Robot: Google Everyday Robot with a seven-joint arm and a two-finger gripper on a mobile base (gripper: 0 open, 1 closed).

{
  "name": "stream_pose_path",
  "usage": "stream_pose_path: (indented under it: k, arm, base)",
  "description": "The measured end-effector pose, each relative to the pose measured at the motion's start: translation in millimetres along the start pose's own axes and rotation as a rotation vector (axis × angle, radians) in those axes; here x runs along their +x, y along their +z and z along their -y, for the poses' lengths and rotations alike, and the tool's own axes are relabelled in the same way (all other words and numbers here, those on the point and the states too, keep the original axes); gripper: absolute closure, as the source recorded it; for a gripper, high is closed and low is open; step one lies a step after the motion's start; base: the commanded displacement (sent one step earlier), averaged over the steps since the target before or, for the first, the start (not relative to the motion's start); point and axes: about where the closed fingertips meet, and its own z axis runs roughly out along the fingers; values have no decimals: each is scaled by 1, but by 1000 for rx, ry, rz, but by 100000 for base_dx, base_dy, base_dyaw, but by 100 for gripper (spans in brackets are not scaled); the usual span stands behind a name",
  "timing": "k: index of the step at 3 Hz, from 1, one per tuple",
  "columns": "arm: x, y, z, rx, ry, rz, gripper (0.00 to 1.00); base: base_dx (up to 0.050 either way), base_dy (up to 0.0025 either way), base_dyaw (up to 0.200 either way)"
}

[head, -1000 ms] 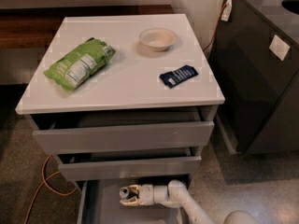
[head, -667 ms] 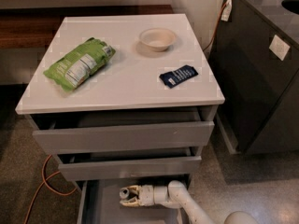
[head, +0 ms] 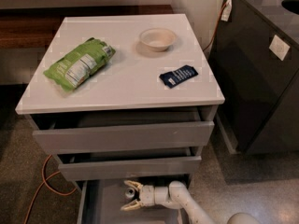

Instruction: Place redbull can into bottom drawer

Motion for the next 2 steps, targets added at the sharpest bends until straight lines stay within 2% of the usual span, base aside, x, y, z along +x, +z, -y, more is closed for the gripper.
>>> stream_pose_path:
  k: [1,2]
  arm:
    - [-15,-9,-1,6,-24,2,0]
    - [-15,-9,-1,6,-24,2,0]
  base:
    - [0,0,0]
    - [0,0,0]
